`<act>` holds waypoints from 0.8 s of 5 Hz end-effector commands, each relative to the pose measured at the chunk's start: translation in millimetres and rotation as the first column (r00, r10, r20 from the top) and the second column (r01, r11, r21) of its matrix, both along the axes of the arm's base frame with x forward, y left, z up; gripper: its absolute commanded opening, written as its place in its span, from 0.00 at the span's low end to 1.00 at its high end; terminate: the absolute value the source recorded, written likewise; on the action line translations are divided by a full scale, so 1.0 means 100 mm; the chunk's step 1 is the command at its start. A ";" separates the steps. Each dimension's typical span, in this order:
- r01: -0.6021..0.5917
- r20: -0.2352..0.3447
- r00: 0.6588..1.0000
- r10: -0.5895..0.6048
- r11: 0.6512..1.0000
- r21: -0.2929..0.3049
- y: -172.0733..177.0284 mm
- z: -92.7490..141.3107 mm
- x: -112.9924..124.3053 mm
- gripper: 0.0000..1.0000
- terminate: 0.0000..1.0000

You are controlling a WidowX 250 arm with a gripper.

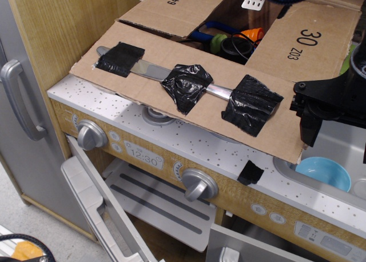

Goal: Close large4fbox flaps

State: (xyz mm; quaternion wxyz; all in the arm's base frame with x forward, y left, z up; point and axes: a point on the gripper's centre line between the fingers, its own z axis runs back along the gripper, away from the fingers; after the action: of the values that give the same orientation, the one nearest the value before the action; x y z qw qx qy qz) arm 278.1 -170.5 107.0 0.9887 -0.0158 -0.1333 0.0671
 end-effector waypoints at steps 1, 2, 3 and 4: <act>0.000 0.000 1.000 0.000 1.000 0.000 0.00 0.00 0.00 1.00 0.00; 0.015 0.019 1.000 -0.015 1.000 0.012 0.01 -0.01 0.13 1.00 0.00; 0.013 0.037 0.999 -0.014 1.000 0.019 0.00 -0.05 0.21 1.00 0.00; 0.002 0.024 1.000 -0.002 1.000 0.010 -0.01 -0.14 0.24 1.00 0.00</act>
State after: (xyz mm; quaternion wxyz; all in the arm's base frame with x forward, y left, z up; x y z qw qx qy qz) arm 294.9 -173.1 78.7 0.9887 0.0007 -0.1352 0.0643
